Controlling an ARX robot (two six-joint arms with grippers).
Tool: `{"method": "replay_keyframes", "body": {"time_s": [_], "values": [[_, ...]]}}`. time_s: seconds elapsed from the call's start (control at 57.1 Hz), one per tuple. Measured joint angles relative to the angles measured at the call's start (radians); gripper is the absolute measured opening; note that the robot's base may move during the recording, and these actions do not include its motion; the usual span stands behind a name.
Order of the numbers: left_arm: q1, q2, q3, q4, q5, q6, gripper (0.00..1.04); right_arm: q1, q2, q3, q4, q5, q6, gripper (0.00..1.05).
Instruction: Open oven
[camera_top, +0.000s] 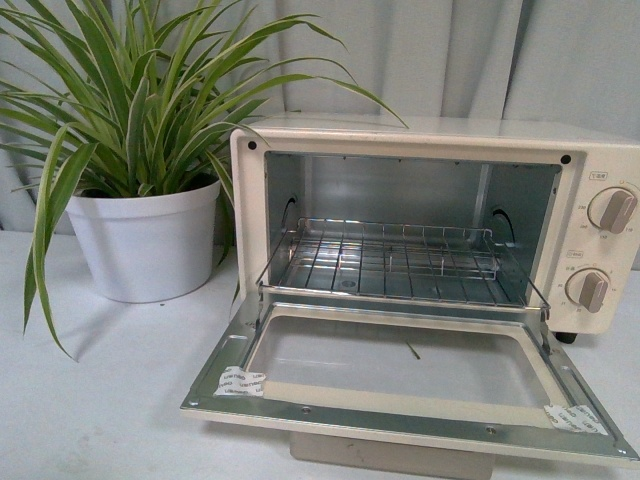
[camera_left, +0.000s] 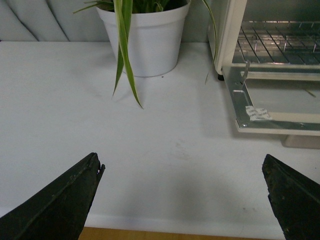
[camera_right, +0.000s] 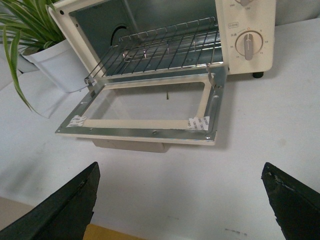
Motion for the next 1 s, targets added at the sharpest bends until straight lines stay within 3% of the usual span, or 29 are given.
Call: {"method": "replay_keyframes", "body": {"time_s": [0.088, 0.263, 0.298, 0.333, 0.403, 0.525, 0.595, 0.77, 0.84, 0.91, 0.998], "values": [[0.044, -0.042, -0.009, -0.002, 0.002, 0.005, 0.98, -0.031, -0.019, -0.016, 0.021, -0.017, 0.004, 0.95], [0.048, -0.044, -0.011, -0.001, 0.007, 0.008, 0.98, -0.032, -0.02, -0.016, 0.021, -0.02, 0.004, 0.95], [0.077, -0.077, -0.048, 0.087, 0.076, 0.027, 0.89, -0.005, -0.039, -0.038, 0.077, 0.072, -0.034, 0.91], [0.107, -0.105, -0.072, 0.12, 0.121, 0.032, 0.82, 0.026, -0.066, -0.076, 0.163, 0.23, -0.114, 0.82], [0.169, -0.147, -0.087, 0.121, 0.172, 0.035, 0.69, 0.026, -0.088, -0.091, 0.191, 0.319, -0.185, 0.71], [0.269, -0.191, -0.103, 0.1, 0.277, 0.039, 0.48, -0.027, -0.113, -0.105, 0.192, 0.283, -0.256, 0.48], [0.319, -0.209, -0.114, 0.09, 0.322, 0.042, 0.35, -0.118, -0.124, -0.114, 0.185, 0.157, -0.273, 0.36], [0.418, -0.243, -0.131, 0.075, 0.417, 0.043, 0.04, -0.178, -0.167, -0.153, 0.188, 0.134, -0.285, 0.04], [0.453, -0.253, -0.135, 0.071, 0.448, 0.045, 0.04, -0.178, -0.168, -0.158, 0.187, 0.136, -0.288, 0.01], [0.546, -0.278, -0.15, 0.065, 0.57, 0.047, 0.04, -0.178, -0.169, -0.158, 0.187, 0.137, -0.288, 0.01], [0.598, -0.299, -0.17, 0.061, 0.579, 0.046, 0.04, -0.178, -0.171, -0.158, 0.187, 0.138, -0.288, 0.01]]}}
